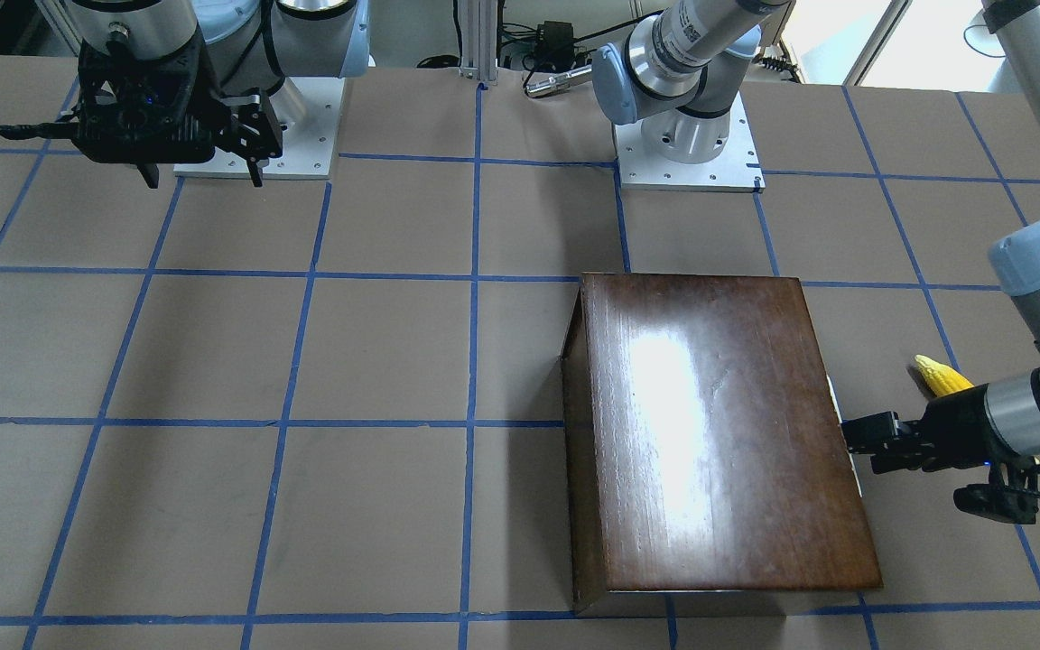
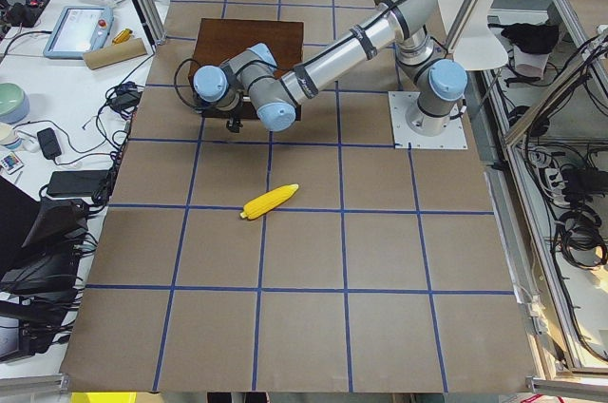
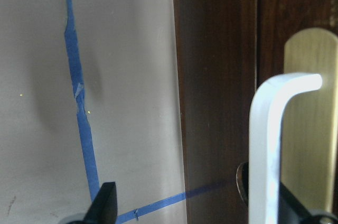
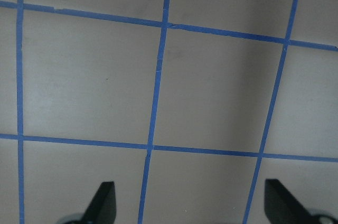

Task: Open drawer and put corn inside
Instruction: 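Hook the left gripper onto the white drawer handle, then pull the drawer outward from the cabinet with the left gripper, then release the handle and move the left gripper over the yellow corn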

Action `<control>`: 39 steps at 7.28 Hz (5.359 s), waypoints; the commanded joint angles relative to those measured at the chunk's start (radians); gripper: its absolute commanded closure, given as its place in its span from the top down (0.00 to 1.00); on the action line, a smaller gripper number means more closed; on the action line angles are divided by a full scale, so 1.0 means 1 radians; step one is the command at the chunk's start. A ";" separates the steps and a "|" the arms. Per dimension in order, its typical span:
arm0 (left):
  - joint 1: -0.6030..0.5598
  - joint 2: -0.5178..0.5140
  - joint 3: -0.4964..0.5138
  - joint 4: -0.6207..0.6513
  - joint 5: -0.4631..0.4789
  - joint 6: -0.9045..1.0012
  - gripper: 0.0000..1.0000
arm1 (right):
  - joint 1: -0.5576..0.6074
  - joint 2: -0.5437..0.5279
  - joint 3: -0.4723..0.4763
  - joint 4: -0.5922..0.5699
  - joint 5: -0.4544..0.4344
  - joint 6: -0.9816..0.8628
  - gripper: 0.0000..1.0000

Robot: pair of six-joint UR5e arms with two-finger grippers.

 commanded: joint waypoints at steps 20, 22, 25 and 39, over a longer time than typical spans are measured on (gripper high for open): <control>0.177 0.008 0.001 0.038 0.062 0.039 1.00 | 0.000 0.001 0.000 0.000 0.000 0.001 1.00; 0.196 0.008 0.001 0.040 0.062 0.046 1.00 | 0.000 0.001 0.000 0.000 0.000 -0.001 1.00; 0.219 0.012 0.001 0.040 0.062 0.061 1.00 | 0.000 0.001 0.000 0.000 0.000 0.001 1.00; 0.276 -0.020 -0.102 0.371 0.364 0.086 1.00 | 0.000 0.001 0.000 0.000 0.000 -0.001 1.00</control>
